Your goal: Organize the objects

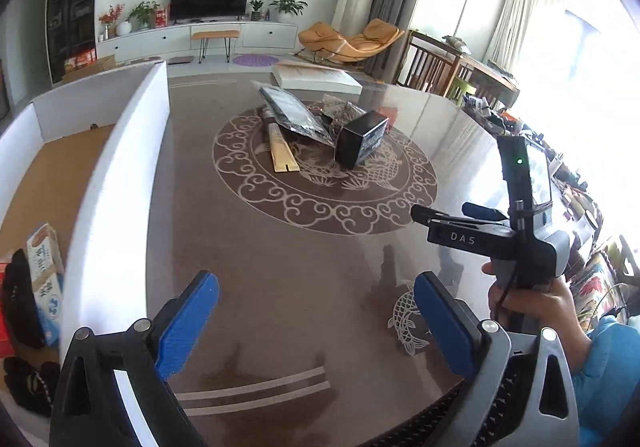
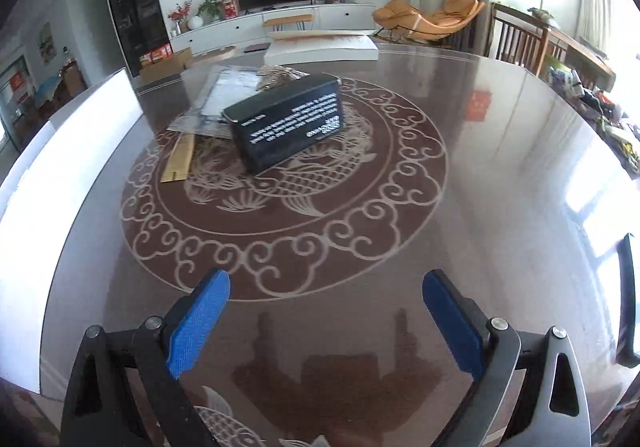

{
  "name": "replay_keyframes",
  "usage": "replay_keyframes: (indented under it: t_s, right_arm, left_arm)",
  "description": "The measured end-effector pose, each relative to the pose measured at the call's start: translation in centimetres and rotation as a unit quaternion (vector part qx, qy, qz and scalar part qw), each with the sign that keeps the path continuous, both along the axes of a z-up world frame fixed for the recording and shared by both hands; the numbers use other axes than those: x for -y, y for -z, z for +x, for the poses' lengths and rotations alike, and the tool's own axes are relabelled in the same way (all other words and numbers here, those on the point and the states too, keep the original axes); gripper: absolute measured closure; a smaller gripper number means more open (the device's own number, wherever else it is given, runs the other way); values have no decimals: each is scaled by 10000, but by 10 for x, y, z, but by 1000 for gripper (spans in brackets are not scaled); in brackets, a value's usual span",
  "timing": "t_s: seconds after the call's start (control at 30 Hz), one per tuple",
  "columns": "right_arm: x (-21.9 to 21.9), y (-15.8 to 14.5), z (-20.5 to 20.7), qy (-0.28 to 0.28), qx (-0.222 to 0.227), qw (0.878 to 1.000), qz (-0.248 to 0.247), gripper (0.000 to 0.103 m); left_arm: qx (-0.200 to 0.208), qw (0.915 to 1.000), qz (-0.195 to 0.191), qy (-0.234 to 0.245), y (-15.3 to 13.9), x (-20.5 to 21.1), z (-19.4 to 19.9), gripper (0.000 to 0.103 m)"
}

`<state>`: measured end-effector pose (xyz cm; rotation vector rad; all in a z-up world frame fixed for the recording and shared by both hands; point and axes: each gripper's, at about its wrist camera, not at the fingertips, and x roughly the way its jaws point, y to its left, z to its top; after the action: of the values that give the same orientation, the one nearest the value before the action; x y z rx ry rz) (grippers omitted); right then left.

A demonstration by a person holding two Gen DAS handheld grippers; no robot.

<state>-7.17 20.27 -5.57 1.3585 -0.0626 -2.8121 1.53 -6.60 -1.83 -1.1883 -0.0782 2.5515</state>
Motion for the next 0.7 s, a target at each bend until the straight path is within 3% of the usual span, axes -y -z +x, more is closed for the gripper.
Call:
replay_keyframes:
  t_s: [0.2,0.47,0.7]
  right_arm:
    - [-29,15,10,332,94,9994,-13,5]
    - [-20,18,10,208,124,9993,282,5]
    - [-21,22,9,248,202,9993,192,3]
  left_arm:
    - [236,9978,-445,-425,50,-19,-44,3]
    - [252,9921,-844,-896,71,-8,-85,3]
    - [311,9893,-1057,-957,78,-11,-96,2]
